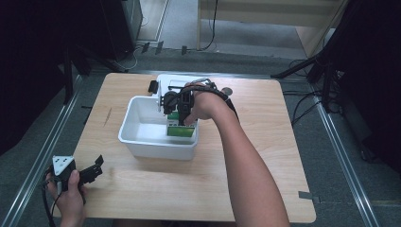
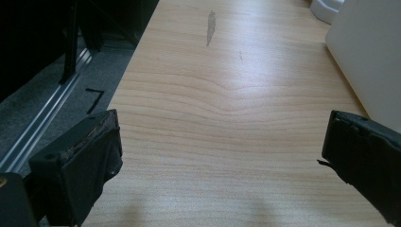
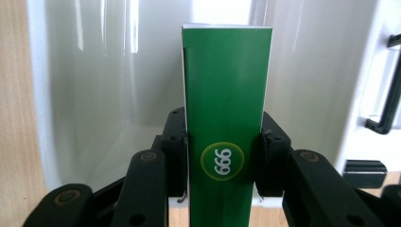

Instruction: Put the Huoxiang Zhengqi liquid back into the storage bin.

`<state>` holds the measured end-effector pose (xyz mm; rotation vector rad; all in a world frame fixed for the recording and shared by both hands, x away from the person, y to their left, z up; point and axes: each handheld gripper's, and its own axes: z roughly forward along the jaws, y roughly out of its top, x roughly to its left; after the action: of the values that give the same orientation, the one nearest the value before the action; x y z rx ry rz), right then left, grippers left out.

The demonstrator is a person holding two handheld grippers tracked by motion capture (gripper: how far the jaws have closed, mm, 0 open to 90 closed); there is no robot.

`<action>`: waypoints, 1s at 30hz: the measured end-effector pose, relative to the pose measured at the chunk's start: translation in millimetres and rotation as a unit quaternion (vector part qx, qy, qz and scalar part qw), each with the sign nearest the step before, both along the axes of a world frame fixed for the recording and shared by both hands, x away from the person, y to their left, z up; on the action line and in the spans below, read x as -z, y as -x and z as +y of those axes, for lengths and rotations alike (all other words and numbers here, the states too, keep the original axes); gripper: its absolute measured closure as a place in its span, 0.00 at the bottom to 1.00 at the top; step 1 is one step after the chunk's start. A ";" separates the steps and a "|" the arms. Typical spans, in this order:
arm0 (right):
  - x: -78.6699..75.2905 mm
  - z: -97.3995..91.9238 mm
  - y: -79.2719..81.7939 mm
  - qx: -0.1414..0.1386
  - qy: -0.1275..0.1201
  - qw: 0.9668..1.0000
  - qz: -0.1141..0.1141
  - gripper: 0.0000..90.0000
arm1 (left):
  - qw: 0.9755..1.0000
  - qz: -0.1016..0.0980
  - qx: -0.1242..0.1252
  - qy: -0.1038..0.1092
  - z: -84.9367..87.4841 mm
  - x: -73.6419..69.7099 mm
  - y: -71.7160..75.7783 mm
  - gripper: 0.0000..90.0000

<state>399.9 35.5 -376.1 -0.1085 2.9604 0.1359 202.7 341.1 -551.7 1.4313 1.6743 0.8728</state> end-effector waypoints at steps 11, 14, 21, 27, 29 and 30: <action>14.5 4.8 -1.9 -0.001 0.012 1.000 0.008 0.71 | 1.000 0.001 0.001 0.000 0.1 -0.1 0.1 0.00; 15.5 5.1 -3.2 0.001 0.007 1.000 0.009 0.71 | 1.000 0.000 0.000 0.000 0.2 0.0 0.0 0.00; 15.5 5.4 -2.6 0.012 0.005 1.000 0.013 0.68 | 1.000 0.000 0.000 0.000 -0.1 0.0 0.0 0.00; 3.5 3.5 -3.1 0.033 -0.018 0.999 0.012 0.56 | 1.000 0.001 0.000 0.001 0.2 -0.1 0.0 0.00; -1.1 0.7 -2.4 0.046 -0.023 0.999 0.015 0.52 | 1.000 0.003 0.001 0.000 0.6 -0.2 0.2 0.00; -3.2 -1.1 -2.6 0.047 -0.027 0.998 0.014 0.50 | 1.000 0.003 0.001 0.001 0.6 -0.2 0.2 0.00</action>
<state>402.5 34.5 -372.9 0.0386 2.9811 0.2050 202.4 341.7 -551.4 1.4360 1.6763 0.8667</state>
